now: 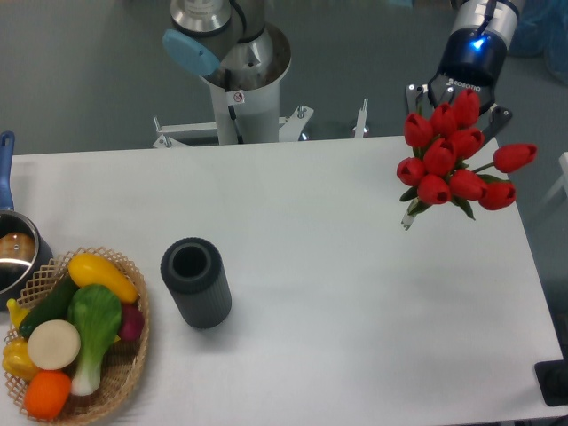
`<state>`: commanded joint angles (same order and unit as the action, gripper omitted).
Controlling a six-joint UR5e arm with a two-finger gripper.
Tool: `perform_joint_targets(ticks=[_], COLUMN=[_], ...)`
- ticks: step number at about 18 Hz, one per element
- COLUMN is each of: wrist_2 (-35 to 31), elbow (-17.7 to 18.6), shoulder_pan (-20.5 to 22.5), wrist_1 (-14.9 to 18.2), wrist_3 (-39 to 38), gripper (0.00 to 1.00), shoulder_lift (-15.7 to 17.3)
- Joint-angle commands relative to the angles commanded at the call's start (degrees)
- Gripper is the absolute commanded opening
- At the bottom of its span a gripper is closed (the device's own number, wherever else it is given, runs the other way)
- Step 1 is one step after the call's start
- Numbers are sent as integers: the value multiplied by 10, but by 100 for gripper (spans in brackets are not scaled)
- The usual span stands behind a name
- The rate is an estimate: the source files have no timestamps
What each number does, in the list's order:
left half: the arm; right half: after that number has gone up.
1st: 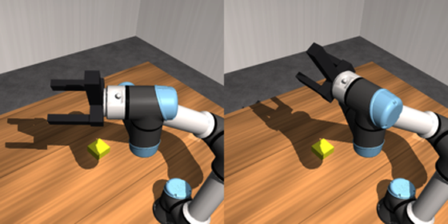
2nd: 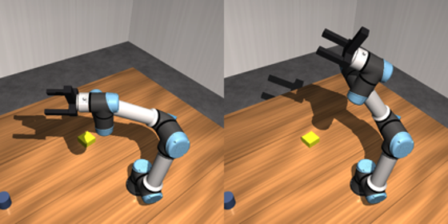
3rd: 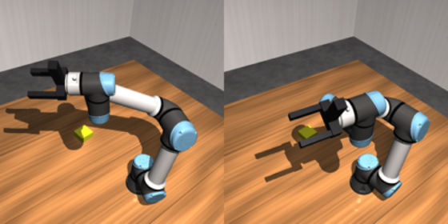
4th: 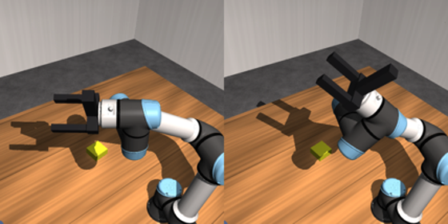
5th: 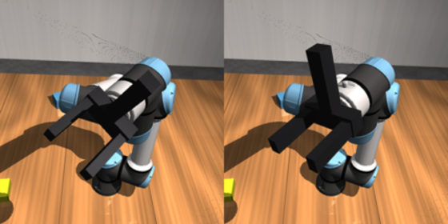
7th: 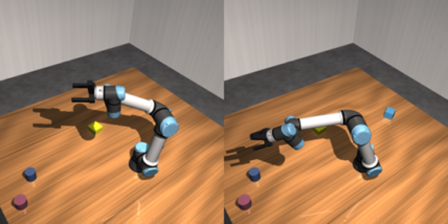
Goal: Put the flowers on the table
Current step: 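Hold the red tulip bunch in the gripper, raising it slightly, then carry the red tulips toward the grey cylinder and lower them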
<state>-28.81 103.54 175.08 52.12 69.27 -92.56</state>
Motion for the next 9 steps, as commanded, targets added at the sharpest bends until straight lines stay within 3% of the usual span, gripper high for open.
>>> perform_joint_targets(ticks=[3,9], wrist_2=[-43,-199], elbow=[2,1], shoulder_pan=[-2,-30], wrist_1=[2,4], wrist_3=[-6,-41], gripper=[34,32], shoulder_lift=[15,39])
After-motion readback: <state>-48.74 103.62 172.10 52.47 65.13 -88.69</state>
